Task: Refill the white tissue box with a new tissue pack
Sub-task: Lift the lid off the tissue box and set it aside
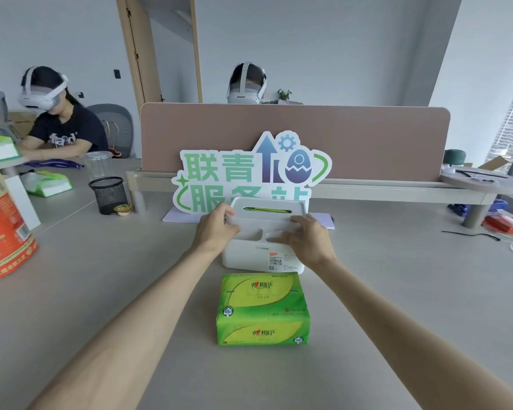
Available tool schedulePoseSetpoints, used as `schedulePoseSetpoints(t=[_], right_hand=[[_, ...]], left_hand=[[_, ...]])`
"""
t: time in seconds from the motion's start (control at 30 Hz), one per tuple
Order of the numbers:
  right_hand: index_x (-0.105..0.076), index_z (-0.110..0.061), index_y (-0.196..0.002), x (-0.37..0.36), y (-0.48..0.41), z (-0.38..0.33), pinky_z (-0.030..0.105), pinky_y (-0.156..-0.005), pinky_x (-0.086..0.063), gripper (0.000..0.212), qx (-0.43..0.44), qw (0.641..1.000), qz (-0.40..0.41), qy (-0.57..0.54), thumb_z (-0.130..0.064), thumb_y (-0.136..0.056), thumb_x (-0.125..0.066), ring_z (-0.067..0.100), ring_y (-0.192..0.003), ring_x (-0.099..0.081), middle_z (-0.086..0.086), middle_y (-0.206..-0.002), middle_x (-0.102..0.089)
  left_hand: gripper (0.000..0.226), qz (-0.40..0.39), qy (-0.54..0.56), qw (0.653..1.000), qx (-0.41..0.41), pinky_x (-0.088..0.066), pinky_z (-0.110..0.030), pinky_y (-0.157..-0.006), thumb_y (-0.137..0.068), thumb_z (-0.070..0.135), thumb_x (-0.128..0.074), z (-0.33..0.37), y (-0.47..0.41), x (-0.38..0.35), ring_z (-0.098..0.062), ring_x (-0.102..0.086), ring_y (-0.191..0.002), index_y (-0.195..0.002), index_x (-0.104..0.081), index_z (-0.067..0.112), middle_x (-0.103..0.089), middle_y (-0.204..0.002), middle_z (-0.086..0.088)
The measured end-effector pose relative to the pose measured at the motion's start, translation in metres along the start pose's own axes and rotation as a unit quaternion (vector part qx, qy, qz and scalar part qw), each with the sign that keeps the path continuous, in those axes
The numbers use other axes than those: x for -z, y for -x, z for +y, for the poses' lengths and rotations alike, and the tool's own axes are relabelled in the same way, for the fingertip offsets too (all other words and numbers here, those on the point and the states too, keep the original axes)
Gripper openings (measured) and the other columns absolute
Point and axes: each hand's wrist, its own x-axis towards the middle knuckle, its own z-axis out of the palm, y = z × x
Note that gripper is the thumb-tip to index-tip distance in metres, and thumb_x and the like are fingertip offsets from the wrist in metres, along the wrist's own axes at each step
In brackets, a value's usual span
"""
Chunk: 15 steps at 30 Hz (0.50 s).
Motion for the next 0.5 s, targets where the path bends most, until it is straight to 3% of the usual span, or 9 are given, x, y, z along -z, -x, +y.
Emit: schedulePoseSetpoints(t=[0.07,0.13,0.2,0.27,0.37,0.5], right_hand=[[-0.058,-0.01,-0.131,-0.002,0.004,-0.003,0.039,-0.102,-0.046,0.053,0.012,1.0,-0.016,0.003,-0.033,-0.084,-0.07,0.032,-0.121,-0.052,0.012,-0.136,-0.045],[-0.062,-0.017,-0.127,-0.004,0.01,-0.003,0.04,-0.106,-0.044,0.052,0.076,0.996,0.009,0.046,-0.041,-0.082,-0.072,0.032,-0.132,-0.042,0.015,-0.145,-0.036],[-0.069,-0.02,-0.119,-0.004,0.015,-0.001,0.045,-0.102,-0.045,0.041,0.172,0.977,0.045,0.12,-0.042,-0.084,-0.069,0.034,-0.129,-0.04,0.014,-0.14,-0.044],[-0.075,-0.024,-0.108,-0.002,0.019,0.0,0.044,-0.098,-0.045,0.027,0.211,0.967,0.023,0.143,-0.039,-0.087,-0.066,0.034,-0.119,-0.046,0.01,-0.125,-0.056],[-0.077,-0.027,-0.103,0.005,0.022,-0.002,0.041,-0.095,-0.044,0.02,0.224,0.962,-0.014,0.157,-0.035,-0.09,-0.065,0.032,-0.116,-0.046,0.007,-0.116,-0.062],[-0.072,-0.024,-0.115,0.009,0.022,-0.011,0.041,-0.092,-0.044,0.025,0.238,0.944,-0.052,0.221,-0.025,-0.094,-0.058,0.029,-0.117,-0.045,0.005,-0.117,-0.061]], left_hand=[[0.041,-0.026,0.01,0.999,-0.017,-0.043,-0.033,-0.095,-0.081,0.029,-0.071,-0.003,0.004,-0.004,-0.023,-0.055,-0.117,-0.117,-0.058,0.015,-0.06,-0.121,-0.005],[0.045,-0.033,-0.021,0.995,-0.087,-0.038,-0.031,-0.101,-0.08,0.034,-0.073,-0.005,0.009,-0.006,-0.021,-0.048,-0.126,-0.117,-0.059,0.013,-0.051,-0.132,-0.006],[0.037,-0.019,-0.055,0.982,-0.182,-0.034,-0.03,-0.106,-0.08,0.031,-0.075,-0.006,0.012,-0.003,-0.022,-0.043,-0.129,-0.108,-0.066,0.01,-0.049,-0.133,-0.008],[0.025,-0.043,-0.11,0.962,-0.246,-0.038,-0.031,-0.102,-0.082,0.034,-0.072,-0.005,0.014,0.002,-0.02,-0.049,-0.117,-0.095,-0.072,0.012,-0.059,-0.118,-0.003],[0.022,-0.121,-0.192,0.94,-0.254,-0.05,-0.039,-0.085,-0.087,0.038,-0.064,0.001,0.017,0.013,-0.02,-0.059,-0.099,-0.09,-0.075,0.02,-0.068,-0.097,0.004],[0.019,-0.148,-0.253,0.924,-0.248,-0.049,-0.032,-0.077,-0.088,0.032,-0.065,0.016,0.019,0.021,-0.022,-0.065,-0.095,-0.095,-0.074,0.016,-0.073,-0.1,0.0]])
